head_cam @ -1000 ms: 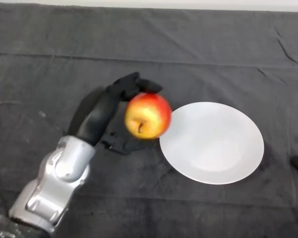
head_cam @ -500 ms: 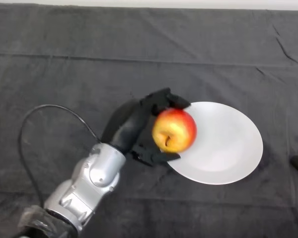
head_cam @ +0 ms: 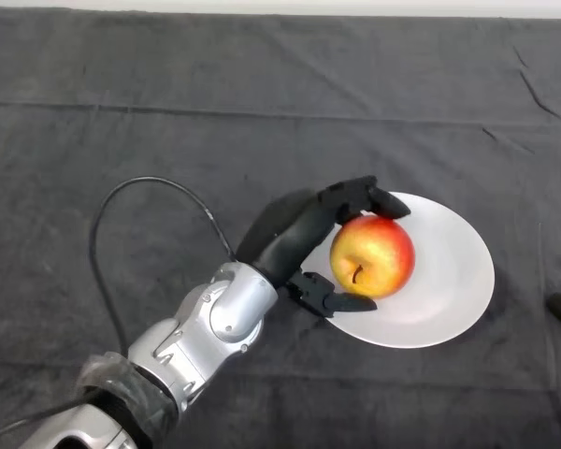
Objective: Move the apple to the plate
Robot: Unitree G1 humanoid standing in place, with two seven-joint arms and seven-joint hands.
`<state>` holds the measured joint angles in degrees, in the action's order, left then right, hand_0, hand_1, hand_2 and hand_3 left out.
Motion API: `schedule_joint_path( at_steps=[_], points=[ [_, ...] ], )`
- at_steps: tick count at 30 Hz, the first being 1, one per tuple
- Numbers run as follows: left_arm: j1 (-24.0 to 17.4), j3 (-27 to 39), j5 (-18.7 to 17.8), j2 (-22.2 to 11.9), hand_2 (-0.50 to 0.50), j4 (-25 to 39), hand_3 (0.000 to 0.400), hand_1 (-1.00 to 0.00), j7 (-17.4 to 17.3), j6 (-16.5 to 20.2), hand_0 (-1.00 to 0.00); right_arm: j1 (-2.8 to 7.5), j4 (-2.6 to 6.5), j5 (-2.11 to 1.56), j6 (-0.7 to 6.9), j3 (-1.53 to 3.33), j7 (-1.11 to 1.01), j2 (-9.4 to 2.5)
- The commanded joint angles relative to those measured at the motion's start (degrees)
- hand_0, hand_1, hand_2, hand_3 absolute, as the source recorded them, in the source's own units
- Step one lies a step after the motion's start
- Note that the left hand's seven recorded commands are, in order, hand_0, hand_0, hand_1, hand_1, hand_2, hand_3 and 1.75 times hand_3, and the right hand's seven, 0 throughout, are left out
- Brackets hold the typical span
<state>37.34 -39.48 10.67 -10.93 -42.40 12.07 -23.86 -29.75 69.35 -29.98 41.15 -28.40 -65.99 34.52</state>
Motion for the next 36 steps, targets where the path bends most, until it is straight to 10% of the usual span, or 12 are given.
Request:
schedule_joint_path(
  at_steps=[1,7,8,10,11,14,36],
  points=[
    [3.66,-1.24,-1.27,-0.02,0.00,-2.45,0.400,-1.00,0.99,-1.50,-1.00,0.84,-1.38,-0.57,0.24,-0.62,-0.16,0.62],
    [4.87,-3.16,-2.18,0.05,0.00,-4.81,0.400,-1.00,0.92,-2.39,-1.00,0.77,-1.23,-0.54,0.24,-0.60,-0.27,0.68],
    [5.06,-3.45,-2.32,0.02,-0.18,-5.17,0.400,-0.64,0.90,-2.54,-1.00,0.76,-1.20,-0.53,0.24,-0.59,-0.29,0.69],
    [5.32,-3.84,-2.51,-0.05,-0.33,-5.59,0.395,-0.33,0.85,-2.70,-0.99,0.74,-1.15,-0.52,0.24,-0.58,-0.33,0.70],
    [5.48,-4.06,-2.63,-0.09,-0.35,-5.81,0.282,0.00,0.81,-2.76,-0.71,0.73,-1.13,-0.52,0.24,-0.58,-0.35,0.71],
    [5.78,-4.49,-2.87,-0.26,0.00,-6.19,0.000,0.00,0.73,-2.92,0.00,0.70,-1.06,-0.50,0.24,-0.57,-0.40,0.73],
    [2.49,-0.10,-4.94,-6.59,0.00,3.77,0.000,0.00,0.09,-2.43,0.00,0.60,-0.83,-0.40,0.16,-0.51,-0.62,0.77]
  ],
)
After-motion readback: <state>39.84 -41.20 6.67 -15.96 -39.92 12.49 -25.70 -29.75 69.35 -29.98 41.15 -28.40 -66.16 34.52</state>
